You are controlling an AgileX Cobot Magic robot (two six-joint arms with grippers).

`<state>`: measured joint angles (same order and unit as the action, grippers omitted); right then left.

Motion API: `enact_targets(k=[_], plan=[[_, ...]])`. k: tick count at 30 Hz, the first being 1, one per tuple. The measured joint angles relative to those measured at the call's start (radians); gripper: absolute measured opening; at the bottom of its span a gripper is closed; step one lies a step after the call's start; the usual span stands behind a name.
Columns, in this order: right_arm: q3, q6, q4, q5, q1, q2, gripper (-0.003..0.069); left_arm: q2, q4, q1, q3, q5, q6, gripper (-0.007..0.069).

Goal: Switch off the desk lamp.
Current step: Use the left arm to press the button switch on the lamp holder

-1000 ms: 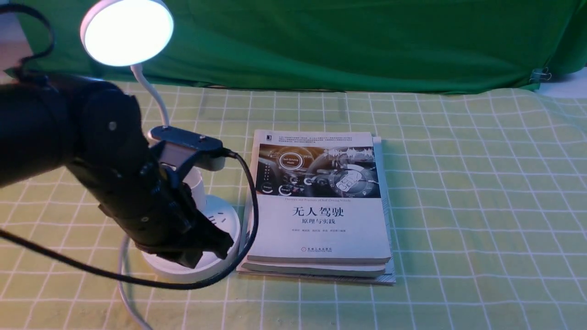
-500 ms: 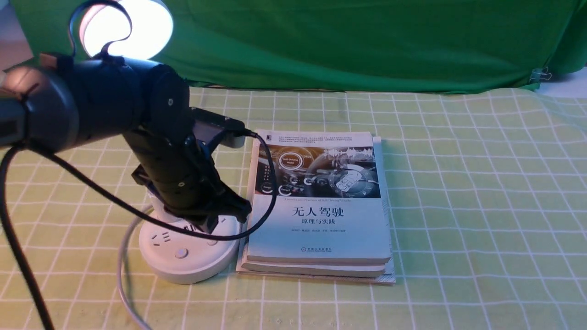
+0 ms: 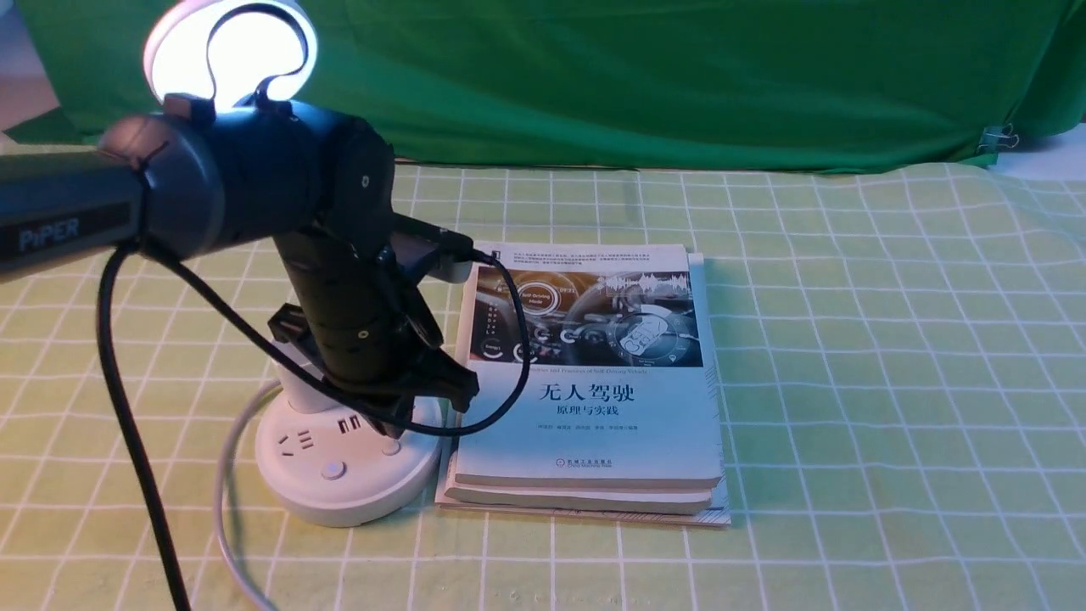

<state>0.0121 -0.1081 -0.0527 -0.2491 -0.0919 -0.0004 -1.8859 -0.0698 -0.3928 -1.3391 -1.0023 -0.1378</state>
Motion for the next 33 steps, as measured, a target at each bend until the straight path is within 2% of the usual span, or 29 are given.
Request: enact_targets(k=[13, 26, 33], plan=[[0.000, 0.000, 0.000, 0.000, 0.000, 0.000, 0.0029, -0.048, 0.000, 0.000, -0.017, 0.012, 0.007, 0.0002], [0.000, 0.000, 0.000, 0.001, 0.000, 0.000, 0.0029, 0.037, 0.008, -0.007, -0.007, -0.010, 0.027, 0.0002], [0.000, 0.000, 0.000, 0.001, 0.000, 0.000, 0.0029, 0.026, 0.007, -0.021, 0.059, 0.040, 0.034, 0.0002]])
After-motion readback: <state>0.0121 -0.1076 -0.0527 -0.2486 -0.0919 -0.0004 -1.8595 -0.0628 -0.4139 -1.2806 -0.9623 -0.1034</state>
